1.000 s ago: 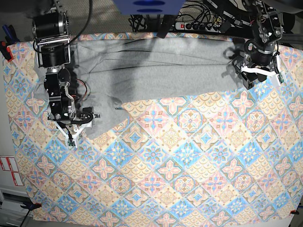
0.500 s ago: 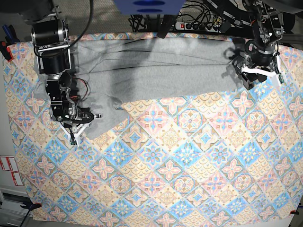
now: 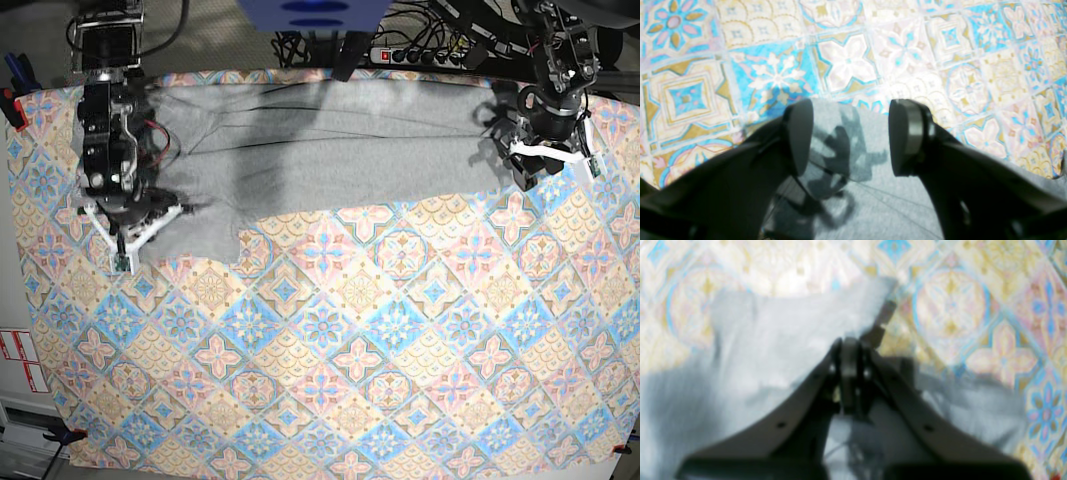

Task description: Fold the T-shirt properly

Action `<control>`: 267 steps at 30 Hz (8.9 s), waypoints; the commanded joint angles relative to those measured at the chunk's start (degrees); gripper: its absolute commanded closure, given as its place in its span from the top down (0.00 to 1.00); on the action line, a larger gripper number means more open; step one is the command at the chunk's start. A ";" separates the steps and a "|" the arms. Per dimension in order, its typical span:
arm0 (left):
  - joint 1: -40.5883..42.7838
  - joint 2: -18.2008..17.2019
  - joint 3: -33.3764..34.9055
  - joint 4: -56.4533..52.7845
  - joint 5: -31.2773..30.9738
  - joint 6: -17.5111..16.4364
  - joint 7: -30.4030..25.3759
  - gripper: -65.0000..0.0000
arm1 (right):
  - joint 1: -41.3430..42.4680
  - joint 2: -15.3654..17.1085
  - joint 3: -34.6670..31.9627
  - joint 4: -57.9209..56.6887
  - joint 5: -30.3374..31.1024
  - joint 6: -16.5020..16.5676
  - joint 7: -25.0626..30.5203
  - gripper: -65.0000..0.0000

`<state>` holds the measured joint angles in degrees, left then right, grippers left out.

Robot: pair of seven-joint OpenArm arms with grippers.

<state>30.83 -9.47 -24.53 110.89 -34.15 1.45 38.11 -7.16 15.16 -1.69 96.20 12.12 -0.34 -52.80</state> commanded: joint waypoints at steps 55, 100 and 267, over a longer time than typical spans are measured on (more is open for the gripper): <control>-4.06 -14.83 2.95 -12.83 0.00 -0.53 11.87 0.59 | -18.47 -2.28 4.55 15.31 0.14 0.21 1.32 0.08; -15.22 -16.06 2.86 -28.56 0.53 -0.53 4.49 0.00 | -17.85 -2.28 4.81 15.40 0.14 0.21 1.41 0.08; -5.91 -7.89 17.72 2.12 0.53 -0.44 11.78 0.45 | -3.70 2.56 -4.42 -8.86 38.47 -0.06 -19.60 0.51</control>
<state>25.04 -16.93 -6.57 112.16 -33.30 1.26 50.81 -11.22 16.93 -6.39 86.59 50.13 -0.45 -72.14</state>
